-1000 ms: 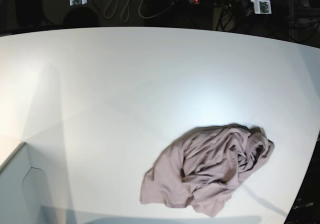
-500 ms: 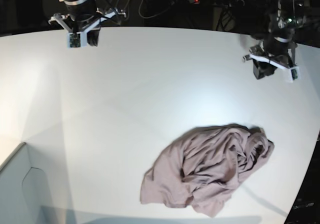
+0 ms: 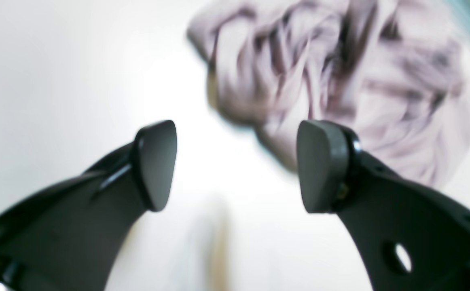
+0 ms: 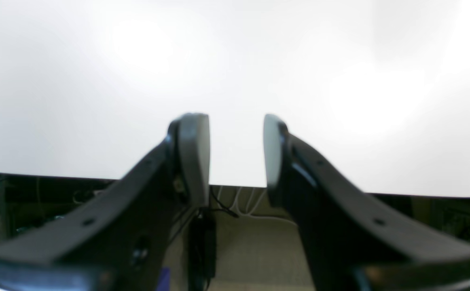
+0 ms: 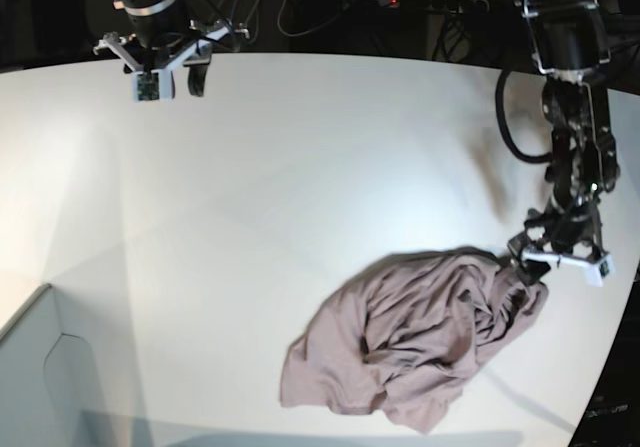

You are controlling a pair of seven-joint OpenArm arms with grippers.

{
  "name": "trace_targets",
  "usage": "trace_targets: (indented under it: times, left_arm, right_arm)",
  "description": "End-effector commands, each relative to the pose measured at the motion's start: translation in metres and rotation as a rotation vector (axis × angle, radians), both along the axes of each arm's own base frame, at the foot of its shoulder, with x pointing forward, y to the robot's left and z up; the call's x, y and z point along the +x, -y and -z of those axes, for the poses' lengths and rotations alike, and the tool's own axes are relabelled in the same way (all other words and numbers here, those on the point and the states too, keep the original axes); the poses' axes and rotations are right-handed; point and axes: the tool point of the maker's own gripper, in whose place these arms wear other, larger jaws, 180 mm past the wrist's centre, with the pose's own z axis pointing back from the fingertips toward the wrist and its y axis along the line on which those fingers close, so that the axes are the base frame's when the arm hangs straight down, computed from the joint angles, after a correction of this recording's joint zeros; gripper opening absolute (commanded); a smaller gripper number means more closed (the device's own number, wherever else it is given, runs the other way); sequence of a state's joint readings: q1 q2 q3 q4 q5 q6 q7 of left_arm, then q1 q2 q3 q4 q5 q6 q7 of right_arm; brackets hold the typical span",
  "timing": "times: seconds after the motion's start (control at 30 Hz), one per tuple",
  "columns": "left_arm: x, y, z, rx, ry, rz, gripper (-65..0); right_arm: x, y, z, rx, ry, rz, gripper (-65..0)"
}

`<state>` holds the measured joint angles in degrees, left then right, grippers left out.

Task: Layout the t-shirt on the table in an organized manner, then fold the t-shirt properly
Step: 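Move the left gripper down onto the crumpled mauve t-shirt and grasp it, then lift the shirt with the left gripper and drag it across the table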

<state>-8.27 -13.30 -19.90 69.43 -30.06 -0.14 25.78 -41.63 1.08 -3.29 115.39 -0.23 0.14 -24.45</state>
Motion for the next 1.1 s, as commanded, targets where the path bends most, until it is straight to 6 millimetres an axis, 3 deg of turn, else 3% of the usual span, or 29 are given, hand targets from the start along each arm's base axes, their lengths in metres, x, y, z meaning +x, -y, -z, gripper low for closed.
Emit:
trace_targets:
  times: [0.0, 0.13, 0.3, 0.4, 0.53, 0.7, 0.8, 0.97, 1.07]
  left_arm:
    - [0.019, -0.007, -0.02, 0.006, 0.057, -0.013, -20.2]
    - [0.054, -0.012, -0.021, -0.006, 0.032, -0.032, -20.4]
    - [0.076, -0.023, -0.007, 0.092, -0.029, -0.05, -20.4]
    - [0.077, -0.03, 0.006, 0.142, -0.034, -0.069, -20.5]
    - [0.076, -0.013, 0.028, 0.175, -0.055, -0.031, -20.5]
    - [0.078, 0.0, 0.032, 0.223, -0.042, 0.018, -21.4]
    - [0.078, -0.001, 0.032, 0.222, -0.04, 0.015, -31.7]
    - [0.078, -0.001, 0.032, 0.222, -0.038, 0.015, -65.0]
    - [0.078, -0.001, 0.03, 0.219, -0.034, 0.014, -63.7]
  right_arm:
    - [0.003, 0.001, -0.007, -0.003, 0.028, -0.005, -42.8]
    - [0.002, 0.001, -0.006, -0.003, 0.025, -0.005, -42.8]
    - [-0.002, 0.002, 0.0, -0.007, -0.021, -0.002, -42.8]
    - [-0.001, 0.002, 0.002, -0.006, -0.042, 0.0, -42.8]
    - [0.002, 0.002, 0.003, -0.007, -0.056, 0.0, -42.8]
    - [0.006, 0.002, 0.005, -0.008, -0.056, 0.0, -42.8]
    - [0.005, 0.002, 0.008, -0.008, -0.065, 0.001, -42.8]
    - [0.004, 0.003, 0.01, -0.009, -0.068, 0.0, -42.8]
    - [0.006, 0.003, 0.009, -0.01, -0.065, -0.001, -42.8]
